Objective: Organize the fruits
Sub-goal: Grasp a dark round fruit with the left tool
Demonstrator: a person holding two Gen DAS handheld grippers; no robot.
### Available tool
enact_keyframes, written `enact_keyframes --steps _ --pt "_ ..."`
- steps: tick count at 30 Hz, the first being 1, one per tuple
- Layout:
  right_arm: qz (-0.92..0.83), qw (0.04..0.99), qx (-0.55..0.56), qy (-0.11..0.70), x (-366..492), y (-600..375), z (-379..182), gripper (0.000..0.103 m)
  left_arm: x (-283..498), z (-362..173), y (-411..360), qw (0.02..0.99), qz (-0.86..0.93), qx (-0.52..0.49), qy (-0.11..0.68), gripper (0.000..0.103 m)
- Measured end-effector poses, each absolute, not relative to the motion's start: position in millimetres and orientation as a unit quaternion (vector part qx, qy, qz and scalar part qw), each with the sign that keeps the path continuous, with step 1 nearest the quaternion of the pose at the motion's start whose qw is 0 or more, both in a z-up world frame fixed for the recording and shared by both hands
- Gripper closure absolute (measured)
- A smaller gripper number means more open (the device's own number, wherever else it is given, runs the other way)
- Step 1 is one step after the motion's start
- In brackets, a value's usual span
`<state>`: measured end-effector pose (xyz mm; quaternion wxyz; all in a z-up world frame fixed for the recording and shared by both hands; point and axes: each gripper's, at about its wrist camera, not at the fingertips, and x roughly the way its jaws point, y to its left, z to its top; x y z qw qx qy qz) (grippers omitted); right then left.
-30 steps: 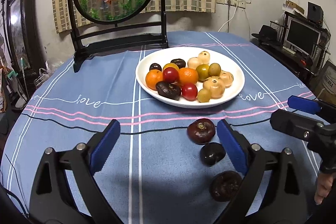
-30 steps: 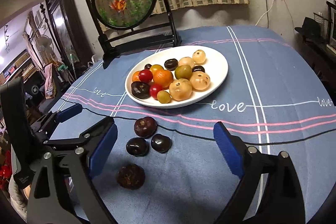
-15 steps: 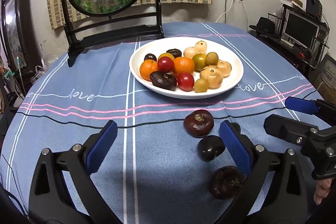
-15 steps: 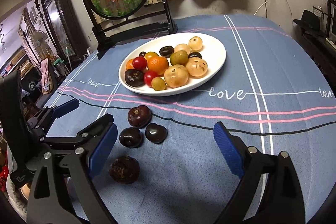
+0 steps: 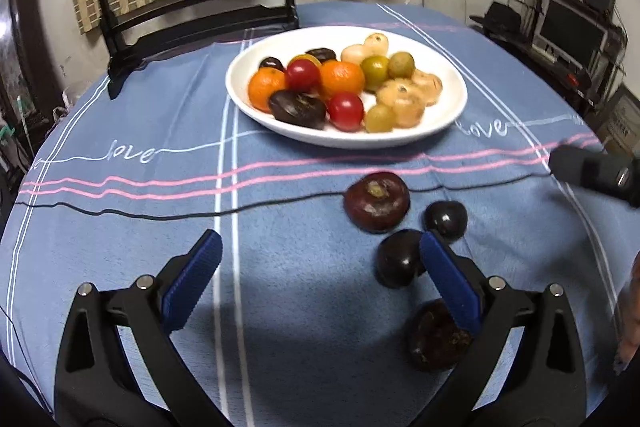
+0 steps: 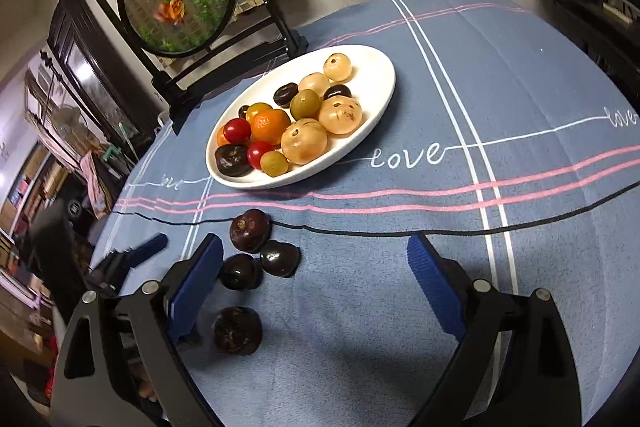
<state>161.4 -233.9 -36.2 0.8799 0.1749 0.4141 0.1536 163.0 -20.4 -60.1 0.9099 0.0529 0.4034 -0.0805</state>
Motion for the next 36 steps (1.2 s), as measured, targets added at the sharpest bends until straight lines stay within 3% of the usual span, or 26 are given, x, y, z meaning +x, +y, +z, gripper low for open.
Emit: enact_keyframes --steps 7,11,17,23,36 --pt "0.162 0.877 0.183 0.415 159.8 -234.2 -34.1 0.009 163.5 -64.1 -26.1 0.912 -0.082 0.077 0.394 0.002" --pt "0.158 0.876 0.186 0.416 161.2 -236.9 -35.3 0.009 167.9 -52.5 4.4 0.922 0.005 0.075 0.380 0.002" --pt "0.161 0.874 0.195 0.414 161.3 -239.0 -34.0 0.009 165.2 -46.7 34.9 0.920 -0.043 -0.028 0.388 0.002" --pt "0.160 0.871 0.196 0.422 163.5 -238.5 -36.7 0.009 158.7 -56.9 -13.6 0.916 -0.079 0.059 0.390 0.002" --pt "0.156 0.869 0.198 0.426 164.3 -239.8 -37.7 0.009 165.1 -68.3 -25.2 0.901 -0.097 0.086 0.413 0.002"
